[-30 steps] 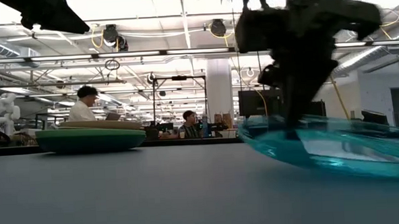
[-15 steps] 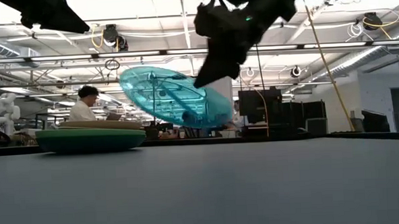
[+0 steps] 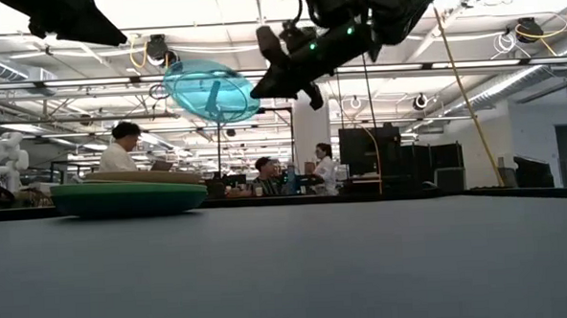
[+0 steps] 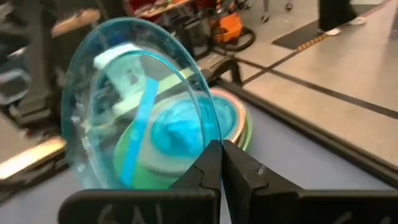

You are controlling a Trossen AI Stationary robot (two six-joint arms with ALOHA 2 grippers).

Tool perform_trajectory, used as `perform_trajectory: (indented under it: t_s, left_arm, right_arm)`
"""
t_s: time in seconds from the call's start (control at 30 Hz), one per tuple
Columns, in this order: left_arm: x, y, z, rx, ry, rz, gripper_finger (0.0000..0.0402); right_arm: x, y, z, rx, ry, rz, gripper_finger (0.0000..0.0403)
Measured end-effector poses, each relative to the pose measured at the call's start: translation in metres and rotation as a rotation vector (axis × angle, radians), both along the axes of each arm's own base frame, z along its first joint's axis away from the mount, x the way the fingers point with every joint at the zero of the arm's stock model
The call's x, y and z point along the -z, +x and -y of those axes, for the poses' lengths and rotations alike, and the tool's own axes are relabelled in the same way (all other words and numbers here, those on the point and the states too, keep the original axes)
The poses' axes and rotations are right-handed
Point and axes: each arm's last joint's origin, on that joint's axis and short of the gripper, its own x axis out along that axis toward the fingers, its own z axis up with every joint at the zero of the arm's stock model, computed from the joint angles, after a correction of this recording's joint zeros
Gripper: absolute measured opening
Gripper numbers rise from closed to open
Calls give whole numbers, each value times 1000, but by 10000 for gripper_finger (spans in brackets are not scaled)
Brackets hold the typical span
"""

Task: Stack plastic plates
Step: Stack the bottom blue plate on top of the top blue plate

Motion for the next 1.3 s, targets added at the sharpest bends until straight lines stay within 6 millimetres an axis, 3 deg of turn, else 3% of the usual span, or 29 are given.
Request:
perform_trajectory:
  t_s: [0.1,0.43,0.67,0.93,1.3]
  left_arm:
    - [0,0,0,-6,7,0,129]
    - [0,0,0,-11,24,-7,129]
    - [0,0,0,-9,31,-15,129]
    - [0,0,0,-9,33,-18,129]
    - [0,-1,0,-8,38,-24,129]
  right_arm:
    - [3,5,15,38,19,18,0]
    - [-2,54,53,57,-10,7,0]
    - [12,88,77,79,10,-51,0]
    - [30,115,88,78,42,-110,9]
    - [36,118,86,18,89,-137,73]
